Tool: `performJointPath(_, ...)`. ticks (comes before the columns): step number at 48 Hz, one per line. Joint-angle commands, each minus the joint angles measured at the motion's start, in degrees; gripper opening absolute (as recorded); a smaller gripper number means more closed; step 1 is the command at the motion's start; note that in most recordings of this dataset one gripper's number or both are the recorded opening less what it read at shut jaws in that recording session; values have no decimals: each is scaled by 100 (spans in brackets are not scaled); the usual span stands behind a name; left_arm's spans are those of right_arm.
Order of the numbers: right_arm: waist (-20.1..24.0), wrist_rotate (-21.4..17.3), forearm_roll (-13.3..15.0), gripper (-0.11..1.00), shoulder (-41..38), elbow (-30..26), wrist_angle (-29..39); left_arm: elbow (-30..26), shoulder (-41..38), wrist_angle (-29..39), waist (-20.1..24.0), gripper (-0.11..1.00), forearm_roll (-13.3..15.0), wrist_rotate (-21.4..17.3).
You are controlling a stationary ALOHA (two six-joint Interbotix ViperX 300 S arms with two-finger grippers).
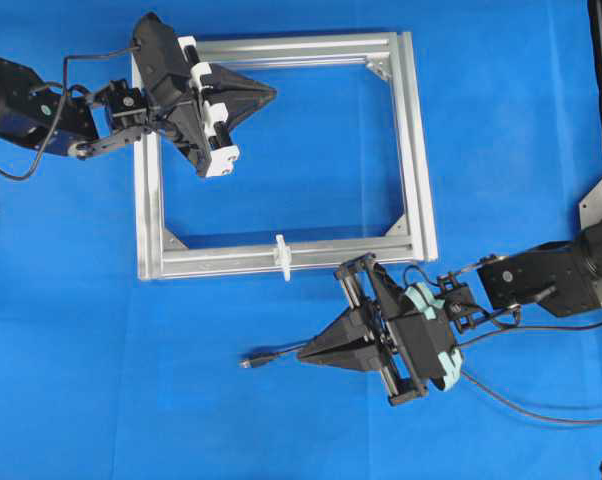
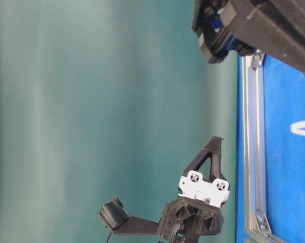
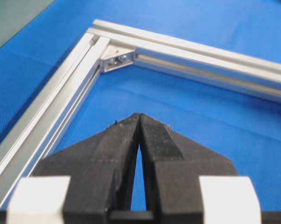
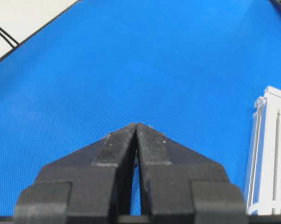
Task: Insert the wire through the string loop located in the center.
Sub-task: 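Open the right gripper and lower it over the black USB cable end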
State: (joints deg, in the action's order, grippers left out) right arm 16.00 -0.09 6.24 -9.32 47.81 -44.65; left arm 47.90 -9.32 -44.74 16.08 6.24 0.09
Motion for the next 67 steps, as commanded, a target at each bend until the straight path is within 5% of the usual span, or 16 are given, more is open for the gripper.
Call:
performJointPath(1, -35, -35, -18, 0, 299, -105, -18, -105, 264, 44, -62, 0, -105, -9)
performJointPath(35, -53, -193, -211, -1, 352, -185, 308, 0, 281, 62, -62, 0, -114, -9)
performJointPath(41, -53, -343, -211, 20, 360, -211, 352, 0, 281, 62, -62, 0, -105, -9)
performJointPath(54, -44, -396, -439, 93, 352, -237, 396, 9, 281, 62, -62, 0, -114, -9)
performJointPath(67, -44, -396, -483, 96, 352, -237, 501, 18, 290, 62, -62, 0, -105, -9)
